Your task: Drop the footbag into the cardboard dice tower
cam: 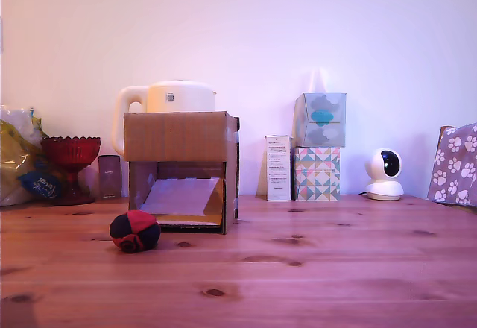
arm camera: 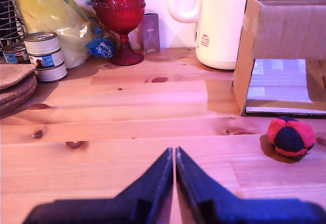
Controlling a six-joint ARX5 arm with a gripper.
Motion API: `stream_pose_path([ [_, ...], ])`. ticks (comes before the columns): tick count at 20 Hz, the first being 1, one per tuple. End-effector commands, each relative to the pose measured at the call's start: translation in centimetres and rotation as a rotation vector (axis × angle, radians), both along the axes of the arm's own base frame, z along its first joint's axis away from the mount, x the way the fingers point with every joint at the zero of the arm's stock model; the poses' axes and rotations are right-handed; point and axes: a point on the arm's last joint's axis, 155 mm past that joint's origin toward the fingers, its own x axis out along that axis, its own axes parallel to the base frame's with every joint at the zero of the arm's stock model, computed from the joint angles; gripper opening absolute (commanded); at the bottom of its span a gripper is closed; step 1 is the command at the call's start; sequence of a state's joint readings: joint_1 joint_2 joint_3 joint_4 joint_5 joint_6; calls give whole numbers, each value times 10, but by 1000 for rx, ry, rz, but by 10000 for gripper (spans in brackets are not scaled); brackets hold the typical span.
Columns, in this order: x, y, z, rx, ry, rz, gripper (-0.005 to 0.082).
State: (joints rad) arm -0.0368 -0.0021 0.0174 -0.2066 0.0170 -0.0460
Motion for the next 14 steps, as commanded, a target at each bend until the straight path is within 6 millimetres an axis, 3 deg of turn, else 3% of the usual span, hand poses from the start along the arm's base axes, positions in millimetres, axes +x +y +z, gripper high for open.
stream_pose_path([
  [1,0,-1,-11,-2,20,-2,-23],
  [7,0,-1,-9,-4,13,-3,-23],
  [14,-4,-20,60,-104,-153,-102,-23],
])
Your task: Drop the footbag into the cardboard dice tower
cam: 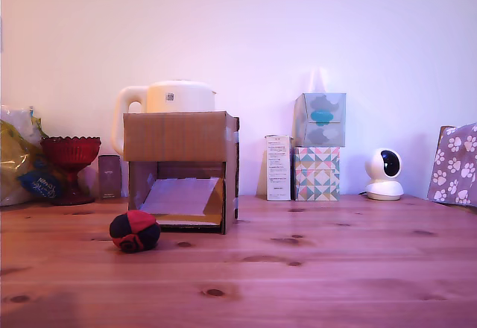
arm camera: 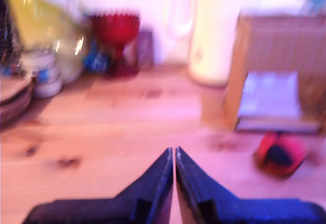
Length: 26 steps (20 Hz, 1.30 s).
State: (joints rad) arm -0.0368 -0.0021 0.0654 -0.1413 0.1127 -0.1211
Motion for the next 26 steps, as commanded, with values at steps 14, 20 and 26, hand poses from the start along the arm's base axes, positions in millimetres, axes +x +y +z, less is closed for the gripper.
stream_pose_path([
  [14,7,-92,-3,-4,131,-395,-23],
  [20,26,-124,-30,19,191,-463,-23],
  [26,51,-136,-53,48,213,-470,-23],
])
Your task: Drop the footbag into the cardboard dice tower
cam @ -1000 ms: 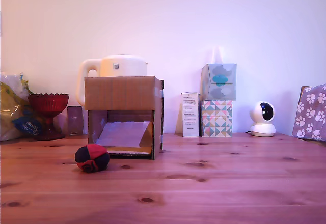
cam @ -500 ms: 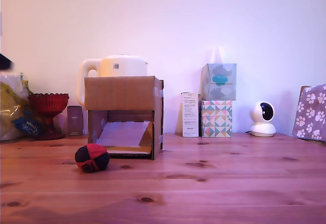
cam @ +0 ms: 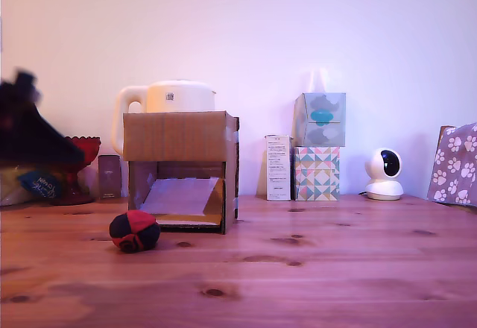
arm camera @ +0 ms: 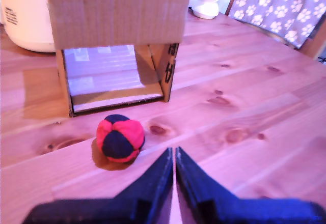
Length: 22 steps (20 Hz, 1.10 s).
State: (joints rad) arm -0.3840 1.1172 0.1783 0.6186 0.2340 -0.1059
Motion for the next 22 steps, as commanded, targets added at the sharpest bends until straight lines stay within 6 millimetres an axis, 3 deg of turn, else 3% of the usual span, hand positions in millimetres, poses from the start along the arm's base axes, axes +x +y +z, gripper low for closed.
stream_pose_path([
  [1,10,-4,5,0,-23,-2,-21],
  [2,14,-6,2,5,-12,-3,56],
  [4,26,-11,-2,14,12,-4,564],
  [5,33,-12,-4,21,21,2,777],
  [10,65,-19,-22,92,52,13,750],
  [15,88,-22,-71,201,206,25,748],
  [19,100,-21,-88,233,246,46,721],
  [20,100,-20,-90,240,254,52,655],
  [22,100,-19,-91,247,259,56,374],
])
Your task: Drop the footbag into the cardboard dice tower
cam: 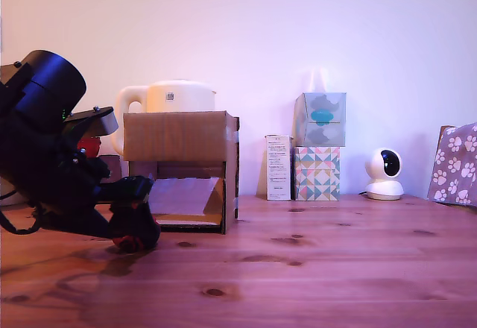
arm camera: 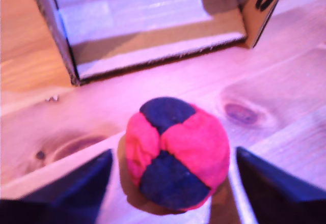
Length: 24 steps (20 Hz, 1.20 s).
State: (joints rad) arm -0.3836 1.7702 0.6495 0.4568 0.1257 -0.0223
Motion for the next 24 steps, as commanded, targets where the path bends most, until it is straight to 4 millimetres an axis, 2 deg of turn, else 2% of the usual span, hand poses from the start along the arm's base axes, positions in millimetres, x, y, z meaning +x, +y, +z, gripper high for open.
stream_pose_path([
  [1,2,-1,-3,18,-6,-12,202],
  [2,2,-1,-3,20,-9,-15,79],
  [3,2,-1,-3,24,-11,-22,18],
  [6,-3,-6,3,5,-4,-46,-3],
  [9,-17,-10,25,-20,20,-85,-3],
  [12,-28,-9,67,-45,-24,-99,-3],
  [16,-38,-6,134,-94,-162,-101,-3],
  [18,-40,-4,156,-114,-219,-102,-3],
  [20,-38,-5,170,-131,-267,-102,-1],
  [24,-23,-10,211,-189,-444,-96,-1],
])
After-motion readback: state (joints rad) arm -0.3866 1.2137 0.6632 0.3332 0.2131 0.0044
